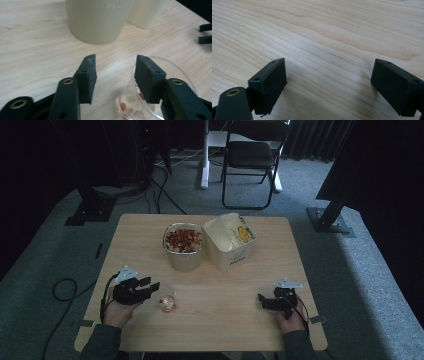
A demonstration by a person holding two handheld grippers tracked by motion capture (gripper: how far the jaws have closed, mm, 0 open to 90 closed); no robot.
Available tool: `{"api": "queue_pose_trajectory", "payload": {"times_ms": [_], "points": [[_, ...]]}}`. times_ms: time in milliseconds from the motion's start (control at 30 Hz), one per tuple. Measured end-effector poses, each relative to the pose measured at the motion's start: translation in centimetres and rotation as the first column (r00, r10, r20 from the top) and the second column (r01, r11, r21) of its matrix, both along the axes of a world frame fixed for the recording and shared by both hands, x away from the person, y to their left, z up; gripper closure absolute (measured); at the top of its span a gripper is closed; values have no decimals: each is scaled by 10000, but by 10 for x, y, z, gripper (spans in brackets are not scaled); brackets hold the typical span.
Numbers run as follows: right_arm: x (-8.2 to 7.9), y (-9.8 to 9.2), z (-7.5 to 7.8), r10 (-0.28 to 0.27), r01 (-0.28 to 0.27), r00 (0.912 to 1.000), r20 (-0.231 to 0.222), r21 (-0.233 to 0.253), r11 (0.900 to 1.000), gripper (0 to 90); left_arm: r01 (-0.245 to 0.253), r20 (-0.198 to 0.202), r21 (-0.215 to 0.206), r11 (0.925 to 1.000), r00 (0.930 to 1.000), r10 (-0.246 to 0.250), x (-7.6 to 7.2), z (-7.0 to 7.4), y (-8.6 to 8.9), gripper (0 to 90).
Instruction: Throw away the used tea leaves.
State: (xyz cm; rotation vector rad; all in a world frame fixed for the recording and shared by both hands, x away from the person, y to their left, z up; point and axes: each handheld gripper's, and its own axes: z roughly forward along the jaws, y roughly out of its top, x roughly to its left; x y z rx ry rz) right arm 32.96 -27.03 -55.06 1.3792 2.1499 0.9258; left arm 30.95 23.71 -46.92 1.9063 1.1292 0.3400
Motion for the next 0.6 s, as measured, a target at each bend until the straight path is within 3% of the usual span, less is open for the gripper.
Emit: {"api": "queue_pose_trajectory", "payload": {"times_ms": [133,333,433,600], "points": [[0,0,0,1,-1,10000,0,1,10000,126,434,-6,383,9983,9991,-434,0,-1,-11,584],[0,0,0,0,0,10000,1,0,10000,126,835,-263,996,9915,9963,-813,2,-4,-20,745],[0,0,0,0,0,10000,2,2,10000,126,749,-227,1187,9901,9971,-727,6,-3,-20,817],[0,0,0,1,-1,10000,-11,-2,10000,126,258,-33,1183,9926,9997,-255,15,-2,-14,832]]}}
